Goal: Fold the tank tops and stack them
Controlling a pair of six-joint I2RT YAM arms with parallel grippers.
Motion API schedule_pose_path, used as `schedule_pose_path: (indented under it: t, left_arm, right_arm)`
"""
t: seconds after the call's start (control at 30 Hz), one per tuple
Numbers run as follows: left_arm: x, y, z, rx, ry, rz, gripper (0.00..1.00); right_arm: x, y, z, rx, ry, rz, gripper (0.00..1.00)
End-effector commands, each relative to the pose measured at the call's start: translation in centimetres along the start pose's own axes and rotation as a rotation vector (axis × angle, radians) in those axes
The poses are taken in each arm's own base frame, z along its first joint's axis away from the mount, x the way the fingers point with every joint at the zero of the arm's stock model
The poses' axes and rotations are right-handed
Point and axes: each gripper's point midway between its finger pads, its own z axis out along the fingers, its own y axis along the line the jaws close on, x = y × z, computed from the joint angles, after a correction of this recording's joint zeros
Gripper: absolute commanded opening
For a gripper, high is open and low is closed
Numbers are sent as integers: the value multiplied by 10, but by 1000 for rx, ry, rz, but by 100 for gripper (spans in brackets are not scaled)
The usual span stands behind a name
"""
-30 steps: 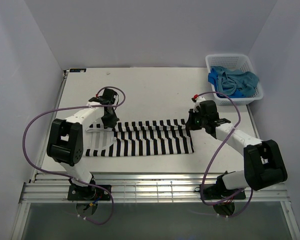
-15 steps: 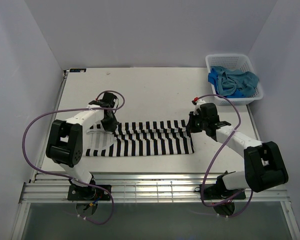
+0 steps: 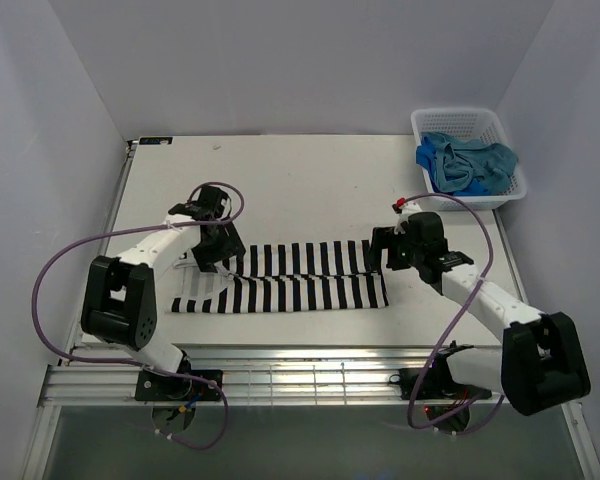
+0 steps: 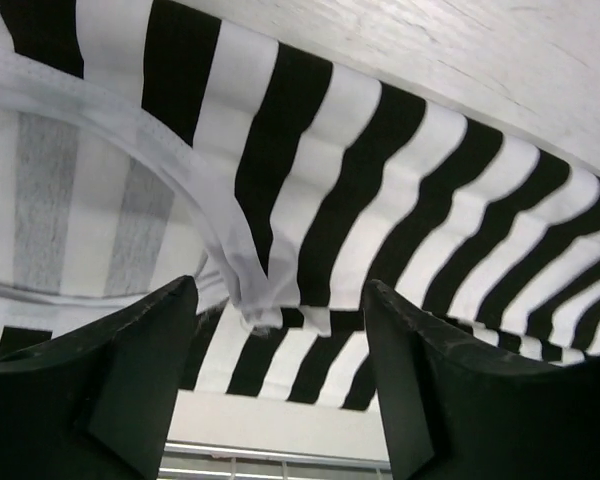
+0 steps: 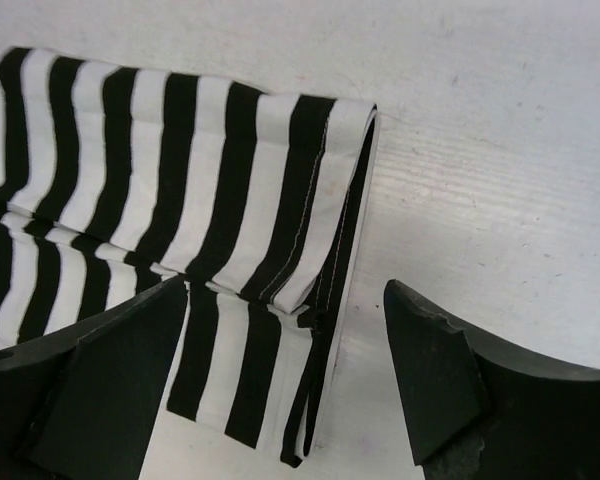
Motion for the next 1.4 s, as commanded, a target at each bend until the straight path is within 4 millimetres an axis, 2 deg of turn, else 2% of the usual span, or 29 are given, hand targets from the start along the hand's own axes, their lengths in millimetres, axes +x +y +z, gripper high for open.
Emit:
schedule_pose_path:
  t: [0.0,0.1,0.13,0.23,0.27,0.3,0.37,0.43,0.47,0.5,0.63,0.77,0.8,0.83,0.93,0.97,1.03,1.07,1.13,1.17,1.2,1.23,1.27,1.3,1.37]
  left_arm:
    - [-10,-16,-42,108,-60,-15,80]
    - [-11,-25,-51,148,-57,-19,89]
    - [-13,-29,-48,148,-49,-17,93]
    - [-13,-40,-40,141,-28,-9,97]
    - [-12,-51,-40,172,-6,-3,98]
    - [-8,-55,-31,160,13,7,98]
    - [-9,-66,-26,183,20,11,98]
    - [-6,-69,-14,175,42,7,98]
    - [-6,-71,-10,177,46,4,98]
    - [-2,-69,-2,162,67,0,98]
    - [20,-54,22,100,137,-38,98]
    - [31,-45,39,50,175,-62,98]
    - [30,-44,42,39,172,-63,98]
    - [27,-47,44,40,169,-63,98]
    - [24,-50,56,27,178,-54,98]
    - [20,-56,62,27,181,-42,98]
    - [15,-67,69,53,194,-25,98]
    - [9,-80,76,70,193,-5,98]
    - [5,-98,83,95,190,57,98]
    - [-3,-123,79,134,155,102,98]
    - [2,-130,92,121,170,130,98]
    - [1,-139,95,129,170,165,98]
    - [4,-151,97,139,170,189,98]
    - [-3,-168,106,160,162,197,98]
    - [-3,-188,112,194,168,231,98]
  right_arm:
    - [-29,6,-26,0,-115,-11,86]
    - [-42,19,-38,-59,-166,-19,98]
    - [-45,26,-40,-93,-171,-17,90]
    - [-48,40,-36,-168,-157,-21,90]
    - [-48,45,-30,-186,-135,-29,90]
    - [-48,50,-26,-206,-120,-35,90]
    - [-47,59,-12,-229,-76,-57,90]
    - [-46,65,-3,-248,-48,-71,90]
    - [-38,67,8,-254,-6,-71,90]
    - [-43,70,12,-268,-4,-72,90]
    - [-35,66,36,-260,49,-59,90]
    - [-5,60,54,-252,150,-22,90]
    - [2,61,53,-266,169,-13,90]
    - [19,58,52,-262,202,7,90]
    - [35,57,44,-261,206,40,90]
    - [49,56,37,-258,218,53,90]
    - [59,62,26,-270,215,51,90]
    - [79,60,21,-252,258,72,90]
    - [94,63,13,-240,277,73,90]
    - [107,71,5,-253,294,94,90]
    - [113,73,0,-251,303,112,90]
    - [109,77,-6,-252,272,125,90]
    - [120,79,-12,-238,301,137,90]
    - [131,76,-17,-197,324,182,90]
    - [131,88,-27,-237,303,185,90]
